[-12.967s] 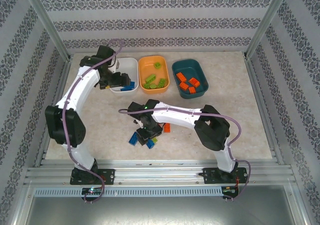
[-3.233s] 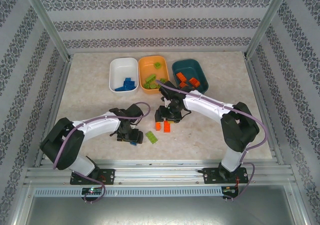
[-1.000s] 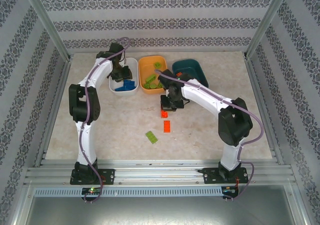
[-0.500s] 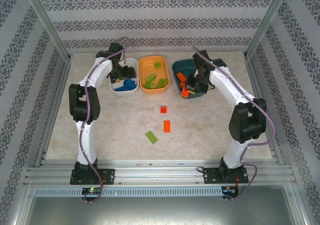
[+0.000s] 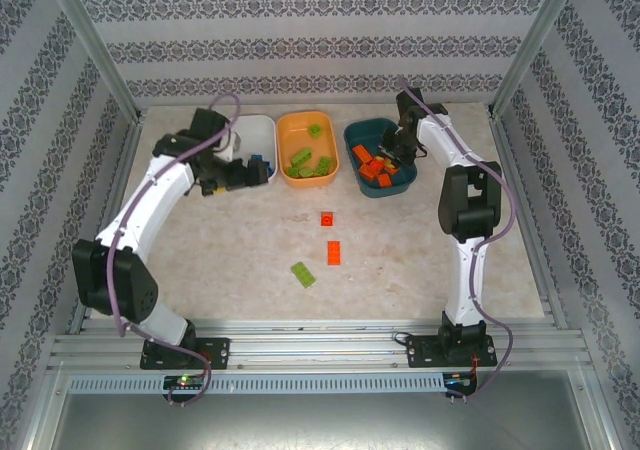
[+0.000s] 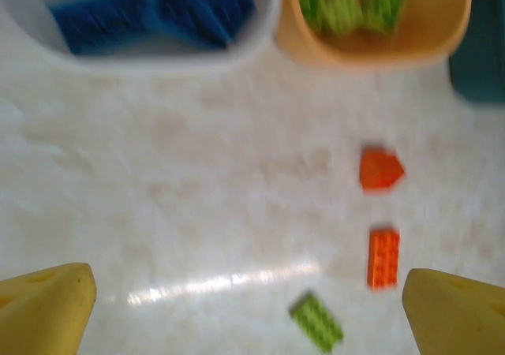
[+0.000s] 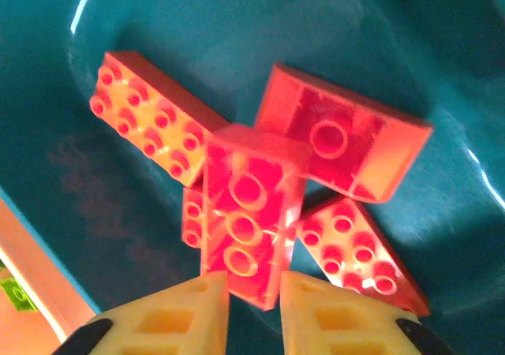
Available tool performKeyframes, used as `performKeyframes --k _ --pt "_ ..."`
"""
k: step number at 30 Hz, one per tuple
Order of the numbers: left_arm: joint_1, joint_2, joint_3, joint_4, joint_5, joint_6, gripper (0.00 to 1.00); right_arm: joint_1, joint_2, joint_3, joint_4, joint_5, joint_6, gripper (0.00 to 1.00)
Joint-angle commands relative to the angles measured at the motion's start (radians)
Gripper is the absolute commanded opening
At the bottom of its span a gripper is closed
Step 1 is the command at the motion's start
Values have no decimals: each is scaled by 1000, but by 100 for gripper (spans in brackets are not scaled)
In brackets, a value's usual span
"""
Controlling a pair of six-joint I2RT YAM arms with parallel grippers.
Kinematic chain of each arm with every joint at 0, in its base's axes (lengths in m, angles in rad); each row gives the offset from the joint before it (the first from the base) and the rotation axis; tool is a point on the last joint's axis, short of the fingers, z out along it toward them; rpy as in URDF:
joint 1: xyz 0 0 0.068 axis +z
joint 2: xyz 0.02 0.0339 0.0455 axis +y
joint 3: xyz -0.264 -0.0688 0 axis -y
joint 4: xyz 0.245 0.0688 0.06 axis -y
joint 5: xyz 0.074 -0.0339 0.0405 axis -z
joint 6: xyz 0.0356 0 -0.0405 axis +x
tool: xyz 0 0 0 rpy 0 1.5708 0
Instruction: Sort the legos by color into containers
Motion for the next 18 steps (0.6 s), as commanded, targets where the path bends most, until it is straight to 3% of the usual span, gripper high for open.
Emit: performKeyframes --k 1,8,13,18 --pt "-109 -48 -126 -40 -7 21 100 0 -34 59 -21 3 2 38" --pt "-151 -187 -434 170 80 -210 100 112 -263 -107 -98 102 -122 53" --pt "-147 -267 -574 321 79 -367 100 304 -409 -368 -108 145 -129 65" --pt "-117 -291 -608 372 65 -423 100 513 -416 -531 -70 175 -60 69"
